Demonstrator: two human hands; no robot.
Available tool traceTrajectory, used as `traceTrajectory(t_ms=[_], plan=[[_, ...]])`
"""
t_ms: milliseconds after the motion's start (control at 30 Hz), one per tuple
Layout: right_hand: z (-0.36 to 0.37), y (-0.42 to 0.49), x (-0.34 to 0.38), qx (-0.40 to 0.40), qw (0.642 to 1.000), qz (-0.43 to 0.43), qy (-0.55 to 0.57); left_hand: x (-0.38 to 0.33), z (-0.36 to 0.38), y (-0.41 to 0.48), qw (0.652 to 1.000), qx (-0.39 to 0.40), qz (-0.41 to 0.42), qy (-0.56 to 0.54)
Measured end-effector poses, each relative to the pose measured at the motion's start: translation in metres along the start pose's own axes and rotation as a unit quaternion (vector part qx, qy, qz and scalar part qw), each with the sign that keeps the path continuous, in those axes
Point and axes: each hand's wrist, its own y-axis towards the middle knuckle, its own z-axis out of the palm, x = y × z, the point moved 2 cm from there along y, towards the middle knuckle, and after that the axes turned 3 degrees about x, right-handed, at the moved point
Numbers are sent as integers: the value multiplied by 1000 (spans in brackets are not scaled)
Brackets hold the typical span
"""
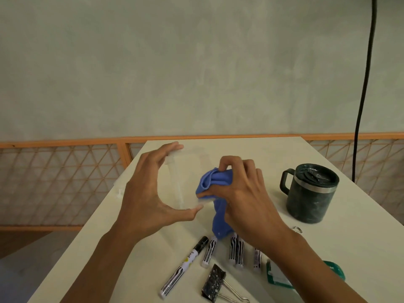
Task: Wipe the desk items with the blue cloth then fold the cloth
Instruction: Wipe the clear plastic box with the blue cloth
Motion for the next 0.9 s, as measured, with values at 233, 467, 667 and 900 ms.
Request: traceTrajectory(t_ms=[233, 467, 667, 900], plan=[[-2, -2, -1, -53, 997, -44, -38, 2, -8, 1, 998, -34, -24, -38], [-8, -8, -20, -124, 991, -12, 39, 12, -9, 2, 993, 12, -57, -104], [-14, -8, -32, -153, 968, 52, 190, 26, -6, 4, 979, 16, -104, -173], [-19, -8, -30, -252, 922, 130, 265, 34, 13, 2, 958, -14, -204, -200]])
